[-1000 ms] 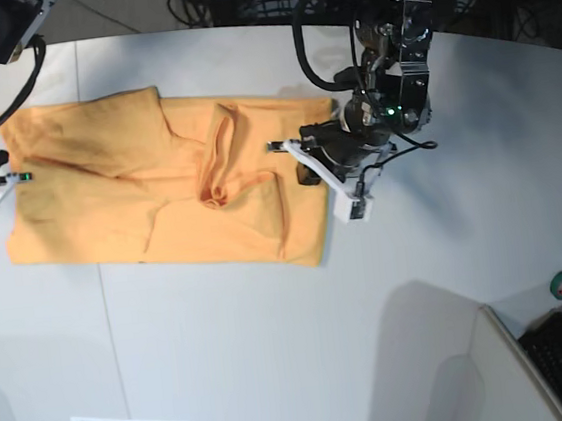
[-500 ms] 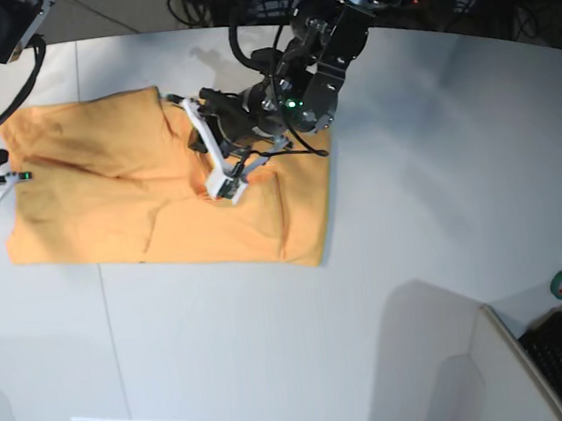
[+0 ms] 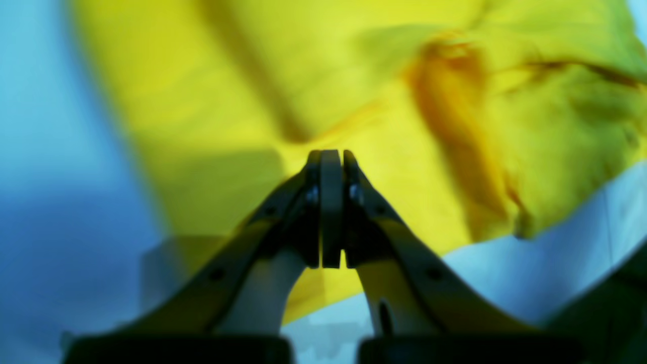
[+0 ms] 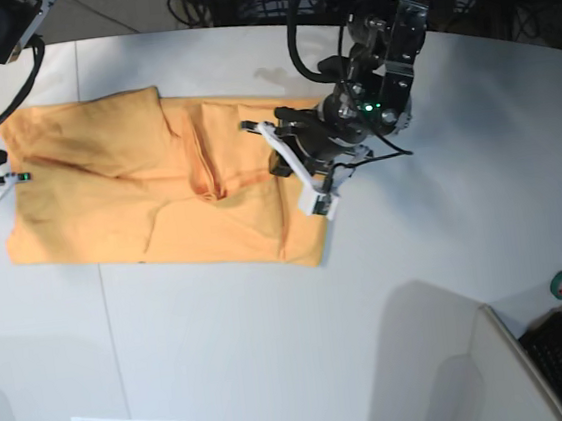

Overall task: Layout the t-shirt on the table in an organized manner, then fold the t-shirt properly
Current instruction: 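Drag the gripped fabric with the left gripper to tuck the shirt side, then release the shirt and move the left gripper to the shirt edge, then grasp the shirt ends with both grippers and fold them toward each other, then release the left gripper and raise it away from the shirt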

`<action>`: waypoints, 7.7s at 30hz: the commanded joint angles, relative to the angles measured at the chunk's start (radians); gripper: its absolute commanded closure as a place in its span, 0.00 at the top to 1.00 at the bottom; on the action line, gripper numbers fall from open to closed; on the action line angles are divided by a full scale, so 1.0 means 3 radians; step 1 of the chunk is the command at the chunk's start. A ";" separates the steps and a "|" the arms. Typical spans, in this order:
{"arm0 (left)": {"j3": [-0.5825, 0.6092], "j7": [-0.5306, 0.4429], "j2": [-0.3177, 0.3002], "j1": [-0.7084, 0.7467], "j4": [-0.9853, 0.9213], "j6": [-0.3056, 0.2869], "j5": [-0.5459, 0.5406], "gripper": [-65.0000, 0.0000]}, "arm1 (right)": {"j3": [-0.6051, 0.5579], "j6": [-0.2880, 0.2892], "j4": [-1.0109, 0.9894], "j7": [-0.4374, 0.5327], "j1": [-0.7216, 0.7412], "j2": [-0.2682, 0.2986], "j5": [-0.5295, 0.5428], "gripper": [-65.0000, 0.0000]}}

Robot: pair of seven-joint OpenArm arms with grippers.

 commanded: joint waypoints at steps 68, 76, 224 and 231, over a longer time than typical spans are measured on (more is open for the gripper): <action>-0.0831 -0.1182 -0.0834 -0.0052 -0.0905 -0.0047 -0.0769 0.00 | -0.0016 -0.0008 -0.1800 -0.0747 0.0371 0.0877 0.2538 0.61; -0.0432 -0.1238 -0.0558 -0.0257 -0.1192 -0.0052 -0.0232 0.00 | -0.0103 0.0002 -0.1923 -0.0777 0.0345 0.0872 0.2533 0.61; -0.1337 -0.0947 -0.0793 0.0439 -0.0246 -0.0476 -0.0227 0.00 | -0.3033 -0.1199 0.0665 -0.1335 0.0268 -0.0483 0.1806 0.53; -0.1347 -0.0962 -0.0798 0.0454 -0.0332 -0.0476 -0.0222 0.00 | -0.2593 -0.1409 0.1110 -0.1233 0.0197 -0.0053 0.1801 0.00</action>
